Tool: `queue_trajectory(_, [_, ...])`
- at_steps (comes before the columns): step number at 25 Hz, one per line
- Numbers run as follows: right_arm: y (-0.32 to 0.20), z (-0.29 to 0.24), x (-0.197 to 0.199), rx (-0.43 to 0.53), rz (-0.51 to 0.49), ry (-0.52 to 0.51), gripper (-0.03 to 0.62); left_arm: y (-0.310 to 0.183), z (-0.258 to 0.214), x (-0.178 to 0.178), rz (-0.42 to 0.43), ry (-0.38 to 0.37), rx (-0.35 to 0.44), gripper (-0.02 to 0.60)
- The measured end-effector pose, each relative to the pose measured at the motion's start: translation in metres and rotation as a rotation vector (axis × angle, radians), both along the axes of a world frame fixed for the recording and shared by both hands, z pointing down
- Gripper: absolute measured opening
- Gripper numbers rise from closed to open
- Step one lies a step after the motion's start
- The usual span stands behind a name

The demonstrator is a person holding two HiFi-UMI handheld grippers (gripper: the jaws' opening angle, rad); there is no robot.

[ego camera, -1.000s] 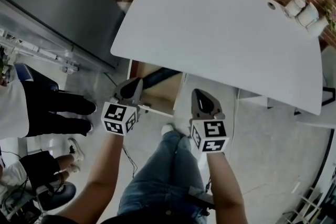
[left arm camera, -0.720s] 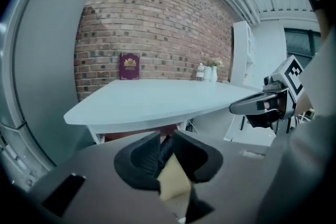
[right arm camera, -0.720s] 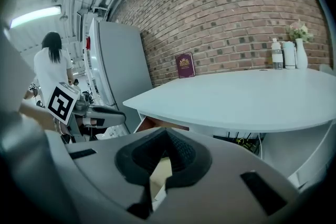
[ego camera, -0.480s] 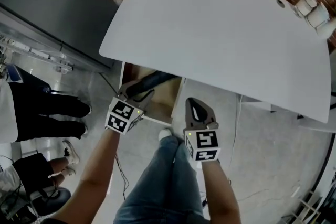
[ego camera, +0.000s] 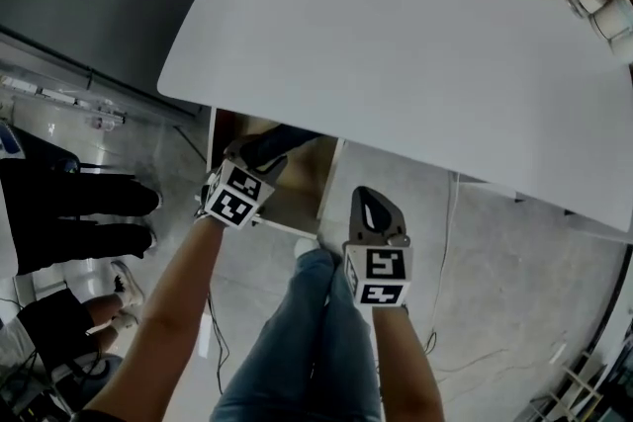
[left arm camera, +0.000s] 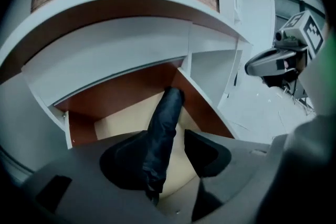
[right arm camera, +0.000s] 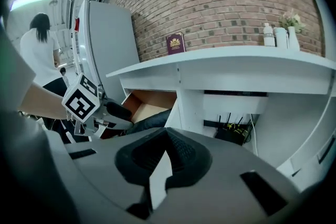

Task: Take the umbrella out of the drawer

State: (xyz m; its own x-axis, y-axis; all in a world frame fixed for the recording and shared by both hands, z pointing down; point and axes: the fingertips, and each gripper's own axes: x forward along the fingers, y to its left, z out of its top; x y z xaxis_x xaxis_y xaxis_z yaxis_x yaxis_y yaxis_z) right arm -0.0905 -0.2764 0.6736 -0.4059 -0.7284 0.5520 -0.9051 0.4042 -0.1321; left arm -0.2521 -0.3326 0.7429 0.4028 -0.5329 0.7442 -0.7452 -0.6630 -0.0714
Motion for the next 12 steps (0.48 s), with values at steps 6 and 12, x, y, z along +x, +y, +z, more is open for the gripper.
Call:
queue_trajectory(6, [0.014, 0.032, 0.009, -0.064, 0.016, -0.006, -0.009, -0.008, 0.046, -0.005, 0.129, -0.227, 0.002, 0.228])
queue_trajectory(12, [0.017, 0.057, 0.018, -0.119, 0.054, -0.04, -0.009, -0.018, 0.078, -0.005, 0.171, -0.284, -0.04, 0.275])
